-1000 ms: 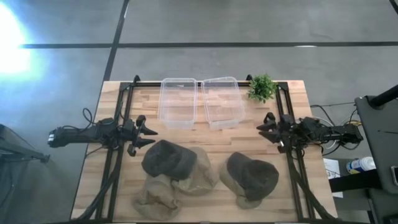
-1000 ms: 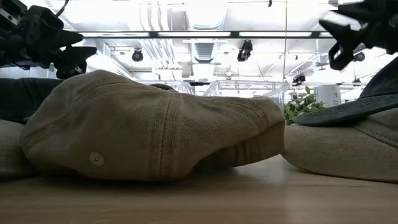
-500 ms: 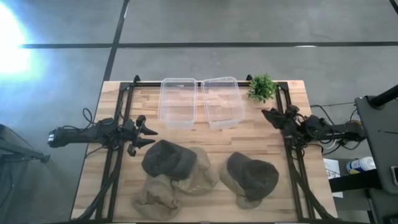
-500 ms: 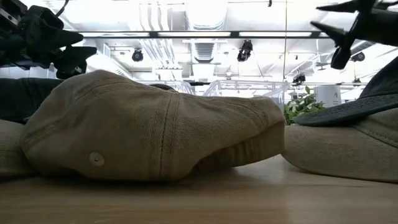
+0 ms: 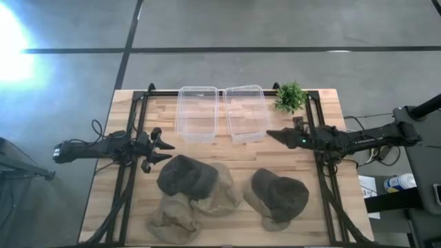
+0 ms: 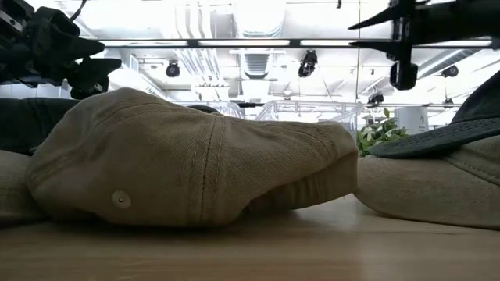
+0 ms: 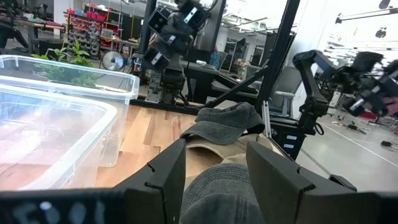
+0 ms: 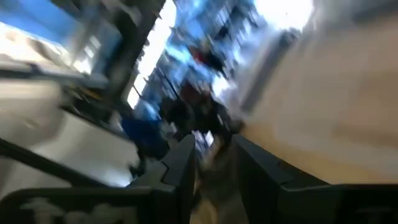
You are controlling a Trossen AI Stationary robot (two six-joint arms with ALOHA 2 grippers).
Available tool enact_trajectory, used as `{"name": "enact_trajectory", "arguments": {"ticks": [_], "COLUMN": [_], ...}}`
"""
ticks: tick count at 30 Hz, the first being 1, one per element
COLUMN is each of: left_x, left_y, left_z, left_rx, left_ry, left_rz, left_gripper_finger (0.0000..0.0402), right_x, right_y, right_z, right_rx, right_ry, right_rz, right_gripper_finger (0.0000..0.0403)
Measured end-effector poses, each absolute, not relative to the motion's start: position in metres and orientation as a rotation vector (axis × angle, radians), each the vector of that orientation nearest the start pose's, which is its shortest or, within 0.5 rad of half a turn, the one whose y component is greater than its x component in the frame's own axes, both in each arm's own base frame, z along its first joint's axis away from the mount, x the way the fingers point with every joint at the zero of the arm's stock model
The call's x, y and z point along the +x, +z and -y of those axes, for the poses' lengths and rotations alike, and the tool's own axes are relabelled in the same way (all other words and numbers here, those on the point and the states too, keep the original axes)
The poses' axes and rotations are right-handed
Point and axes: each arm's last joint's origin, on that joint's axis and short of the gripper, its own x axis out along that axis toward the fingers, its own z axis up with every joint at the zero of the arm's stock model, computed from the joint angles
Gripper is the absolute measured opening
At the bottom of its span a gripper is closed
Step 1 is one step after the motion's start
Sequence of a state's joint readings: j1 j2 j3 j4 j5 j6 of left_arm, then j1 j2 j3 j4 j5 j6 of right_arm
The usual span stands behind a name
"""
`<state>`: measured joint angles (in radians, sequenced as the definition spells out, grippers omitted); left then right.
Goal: Pick & Place hat
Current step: Put the right black cap into the right transparent bin
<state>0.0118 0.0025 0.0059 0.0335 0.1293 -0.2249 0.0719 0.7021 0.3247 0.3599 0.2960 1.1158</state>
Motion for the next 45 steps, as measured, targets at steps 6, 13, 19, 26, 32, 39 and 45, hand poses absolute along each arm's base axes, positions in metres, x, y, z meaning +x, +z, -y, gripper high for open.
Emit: {"name": "enact_trajectory", "arguments": {"ticks": [6, 13, 19, 26, 32, 39, 45], "left_x": [0.097, 0.097, 0.097, 0.097, 0.097, 0.097, 0.094], "left_y": [0.169, 0.169, 0.169, 0.169, 0.169, 0.170, 0.191], "left_z": [0.003, 0.003, 0.003, 0.003, 0.003, 0.003, 0.003], "left_rx": [-0.222, -0.222, -0.222, -0.222, -0.222, -0.221, -0.504], "left_ry": [-0.121, -0.121, -0.121, -0.121, -0.121, -0.125, -0.188], "left_rz": [0.023, 0.023, 0.024, 0.024, 0.024, 0.034, 0.231], "left_gripper_finger": [0.0163, 0.0163, 0.0163, 0.0163, 0.0163, 0.0163, 0.0163], "right_x": [0.192, 0.217, 0.234, 0.266, 0.289, 0.285, 0.259], "right_y": [0.241, 0.246, 0.240, 0.223, 0.216, 0.224, 0.234], "right_z": [-0.009, -0.015, -0.020, -0.027, -0.031, -0.032, -0.040], "right_rx": [1.222, 1.224, 1.239, 1.223, 1.135, 1.061, 1.151], "right_ry": [-0.307, -0.383, -0.414, -0.330, -0.294, -0.360, -0.394], "right_rz": [-0.276, -0.588, -0.810, -0.996, -1.159, -1.311, -1.290], "right_gripper_finger": [0.0091, 0.0126, 0.0186, 0.0211, 0.0203, 0.0194, 0.0194]}}
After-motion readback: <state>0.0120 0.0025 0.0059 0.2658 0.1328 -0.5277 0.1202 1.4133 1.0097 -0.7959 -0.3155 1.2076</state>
